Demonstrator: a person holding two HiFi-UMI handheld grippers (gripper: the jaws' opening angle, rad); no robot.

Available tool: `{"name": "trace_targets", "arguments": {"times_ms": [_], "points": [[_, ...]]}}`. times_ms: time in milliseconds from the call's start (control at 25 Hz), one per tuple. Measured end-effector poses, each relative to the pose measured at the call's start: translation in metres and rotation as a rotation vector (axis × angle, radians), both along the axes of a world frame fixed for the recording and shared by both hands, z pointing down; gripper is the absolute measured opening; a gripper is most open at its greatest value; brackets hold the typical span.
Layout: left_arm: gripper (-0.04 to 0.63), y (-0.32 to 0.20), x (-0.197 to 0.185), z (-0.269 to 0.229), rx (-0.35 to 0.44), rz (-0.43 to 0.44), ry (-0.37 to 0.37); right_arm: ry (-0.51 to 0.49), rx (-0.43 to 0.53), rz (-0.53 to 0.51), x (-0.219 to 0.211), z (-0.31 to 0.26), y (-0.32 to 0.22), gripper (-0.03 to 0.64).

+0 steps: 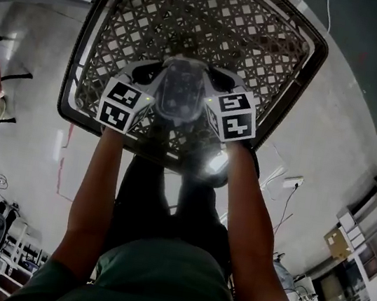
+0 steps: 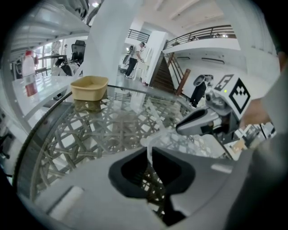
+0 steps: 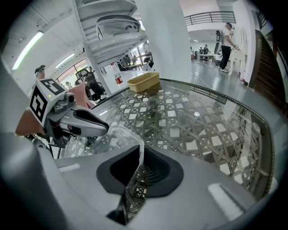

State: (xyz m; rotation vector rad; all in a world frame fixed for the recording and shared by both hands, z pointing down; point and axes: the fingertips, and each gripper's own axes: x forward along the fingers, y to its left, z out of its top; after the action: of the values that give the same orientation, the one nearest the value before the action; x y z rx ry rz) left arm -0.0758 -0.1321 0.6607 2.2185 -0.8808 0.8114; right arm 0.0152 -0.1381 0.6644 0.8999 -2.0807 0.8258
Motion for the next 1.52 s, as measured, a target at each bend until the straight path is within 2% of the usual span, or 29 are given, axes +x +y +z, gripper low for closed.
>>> {"name": "trace_targets", "arguments": {"times_ms": [80,280,560,960,1520], "points": [[0.014,-0.001,-0.001,0.000,-0.006,-0.014,0.008,-0.002,-0.009,0.006,0.000,0.000,-0.001,0.027],[0.003,0.002,-0.003,-0.001,-0.007,-0.036,0.011,0.000,-0.008,0.025,0.002,-0.003,0.002,0.006],[-0.002,-0.005,-0.008,-0.030,0.058,-0.065,0.019,-0.005,0.085,0.042,-0.003,-0.035,-0.003,0.005],[-0.002,-0.022,-0.014,-0.126,0.241,-0.079,0.022,-0.012,0.322,0.049,-0.008,-0.143,-0.024,0.005],[-0.002,-0.021,-0.025,-0.280,0.482,-0.054,0.025,-0.096,0.605,0.002,-0.025,-0.319,-0.020,0.002]]}}
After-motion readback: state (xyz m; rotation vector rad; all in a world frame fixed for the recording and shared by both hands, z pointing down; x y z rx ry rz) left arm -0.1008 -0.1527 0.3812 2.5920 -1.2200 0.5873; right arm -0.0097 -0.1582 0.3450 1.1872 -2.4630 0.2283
